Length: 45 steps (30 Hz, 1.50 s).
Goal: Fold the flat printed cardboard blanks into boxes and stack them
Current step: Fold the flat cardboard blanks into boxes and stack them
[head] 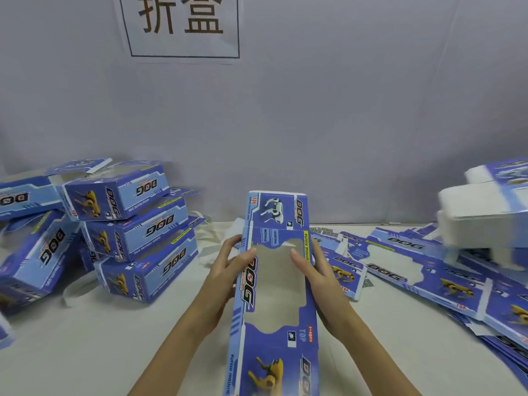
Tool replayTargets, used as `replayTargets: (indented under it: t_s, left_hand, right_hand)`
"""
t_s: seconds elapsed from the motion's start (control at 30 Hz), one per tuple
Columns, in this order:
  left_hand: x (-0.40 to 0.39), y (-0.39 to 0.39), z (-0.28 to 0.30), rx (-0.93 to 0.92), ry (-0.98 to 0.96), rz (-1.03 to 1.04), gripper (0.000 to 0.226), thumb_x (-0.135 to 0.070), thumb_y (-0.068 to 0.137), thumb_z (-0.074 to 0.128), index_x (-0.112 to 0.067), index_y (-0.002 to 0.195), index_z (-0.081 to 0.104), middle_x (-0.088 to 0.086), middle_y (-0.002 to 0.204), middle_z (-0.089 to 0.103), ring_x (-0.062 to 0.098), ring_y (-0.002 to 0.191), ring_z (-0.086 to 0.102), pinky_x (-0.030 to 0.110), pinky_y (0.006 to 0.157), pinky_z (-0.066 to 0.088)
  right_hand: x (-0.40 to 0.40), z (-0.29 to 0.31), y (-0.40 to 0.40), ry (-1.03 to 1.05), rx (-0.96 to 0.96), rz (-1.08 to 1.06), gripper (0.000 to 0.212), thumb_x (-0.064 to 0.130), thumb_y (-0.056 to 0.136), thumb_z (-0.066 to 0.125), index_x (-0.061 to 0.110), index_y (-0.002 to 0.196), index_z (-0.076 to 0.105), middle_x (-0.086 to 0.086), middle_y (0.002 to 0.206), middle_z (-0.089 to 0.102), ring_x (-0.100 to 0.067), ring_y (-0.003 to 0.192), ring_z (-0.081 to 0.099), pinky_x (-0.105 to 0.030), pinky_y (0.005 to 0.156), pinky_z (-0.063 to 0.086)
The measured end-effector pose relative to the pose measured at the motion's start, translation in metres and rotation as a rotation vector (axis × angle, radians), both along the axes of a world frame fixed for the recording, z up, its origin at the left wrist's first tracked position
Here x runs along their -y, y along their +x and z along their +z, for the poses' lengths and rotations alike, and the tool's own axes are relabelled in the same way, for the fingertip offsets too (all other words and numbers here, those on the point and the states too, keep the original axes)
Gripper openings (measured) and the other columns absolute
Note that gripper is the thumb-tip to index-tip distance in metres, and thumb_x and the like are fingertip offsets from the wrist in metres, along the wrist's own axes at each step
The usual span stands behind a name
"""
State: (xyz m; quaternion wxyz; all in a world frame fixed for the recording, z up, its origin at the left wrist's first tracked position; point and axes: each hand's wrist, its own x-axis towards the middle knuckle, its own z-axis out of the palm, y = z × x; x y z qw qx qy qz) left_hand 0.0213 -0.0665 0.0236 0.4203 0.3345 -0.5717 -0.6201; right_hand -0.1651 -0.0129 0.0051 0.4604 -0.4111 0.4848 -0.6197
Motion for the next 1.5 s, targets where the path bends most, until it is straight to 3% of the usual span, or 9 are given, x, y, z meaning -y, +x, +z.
replayTargets:
  t_s: [0.17,0.23,0.33,0.5,0.67,0.83,1.07,1.4,1.5]
  left_hand:
    - [-0.008,-0.013,0.021,0.072,-0.171,-0.22,0.041,0.009,0.106,0.037,0.016,0.147,0.036,0.031,0.13,0.054,-0.01,0.039,0.054,0.011,0.056,0.043]
    - [0.003,-0.013,0.018,0.112,-0.169,-0.182,0.041,0.011,0.107,0.031,0.021,0.146,0.032,0.04,0.148,0.043,-0.004,0.079,0.072,0.018,0.075,0.048]
    - [0.039,-0.013,-0.01,0.272,-0.135,-0.024,0.044,0.002,0.111,0.029,0.011,0.154,0.028,0.032,0.159,0.033,0.039,0.147,0.039,0.036,0.113,0.031]
    - [0.043,0.009,-0.03,0.421,-0.054,-0.083,0.046,-0.018,0.107,0.052,-0.005,0.151,0.045,0.015,0.122,0.057,0.023,0.117,0.052,0.029,0.091,0.044]
    - [0.038,0.021,-0.012,-0.025,0.248,-0.092,0.026,-0.025,0.114,0.04,-0.011,0.134,0.05,0.028,0.075,0.066,0.019,0.076,0.07,0.024,0.065,0.05]
    - [0.034,0.026,-0.025,-0.301,0.433,0.028,0.057,-0.048,0.095,0.069,-0.02,0.143,0.057,0.019,0.132,0.069,0.039,0.109,0.069,0.052,0.089,0.059]
    - [0.039,0.02,-0.026,-0.366,0.313,0.083,0.052,-0.043,0.099,0.064,-0.049,0.147,0.046,0.006,0.133,0.071,0.037,0.118,0.07,0.066,0.099,0.053]
    - [0.05,0.027,-0.029,-0.417,0.412,-0.029,0.064,-0.06,0.094,0.06,-0.014,0.139,0.066,0.015,0.114,0.076,0.035,0.093,0.077,0.044,0.072,0.063]
    - [0.055,0.028,-0.03,-0.36,0.288,0.053,0.062,-0.063,0.098,0.052,-0.03,0.151,0.053,0.01,0.137,0.068,0.032,0.115,0.072,0.049,0.095,0.06]
  right_hand:
    - [0.005,-0.008,-0.007,0.001,-0.042,0.012,0.023,0.056,0.082,0.075,0.061,0.101,0.064,0.004,0.113,0.08,-0.027,0.098,0.08,-0.039,0.07,0.066]
    - [0.007,-0.011,-0.005,-0.011,-0.064,-0.038,0.041,0.061,0.082,0.082,0.047,0.115,0.061,-0.007,0.116,0.078,-0.029,0.097,0.08,-0.042,0.072,0.067]
    - [0.012,-0.015,-0.003,-0.05,-0.059,-0.216,0.053,0.062,0.078,0.076,0.039,0.122,0.056,-0.018,0.115,0.074,-0.032,0.092,0.079,-0.043,0.069,0.066]
    - [0.012,-0.013,-0.004,-0.047,0.003,-0.219,0.066,0.06,0.081,0.07,0.049,0.14,0.043,-0.01,0.128,0.07,-0.025,0.1,0.078,-0.04,0.072,0.065]
    - [0.008,-0.013,0.004,0.06,-0.048,0.073,0.084,0.071,0.08,0.075,0.058,0.15,0.029,0.0,0.126,0.076,-0.026,0.111,0.076,-0.051,0.089,0.064]
    - [0.006,-0.014,0.013,-0.024,-0.065,0.237,0.058,0.065,0.098,0.06,0.058,0.151,0.039,0.011,0.139,0.069,-0.025,0.13,0.066,-0.051,0.099,0.06]
    - [0.004,-0.006,0.0,0.026,0.005,0.349,0.067,0.065,0.079,0.076,0.051,0.142,0.058,-0.001,0.138,0.071,-0.031,0.126,0.068,-0.059,0.102,0.057]
    - [-0.002,-0.008,0.009,-0.067,-0.234,0.177,0.047,0.054,0.097,0.055,0.05,0.144,0.056,0.003,0.138,0.067,-0.019,0.118,0.072,-0.048,0.093,0.063]
    - [0.0,-0.012,0.013,-0.069,-0.216,0.157,0.037,0.047,0.103,0.052,0.05,0.139,0.06,0.006,0.125,0.073,-0.026,0.109,0.075,-0.049,0.093,0.063]
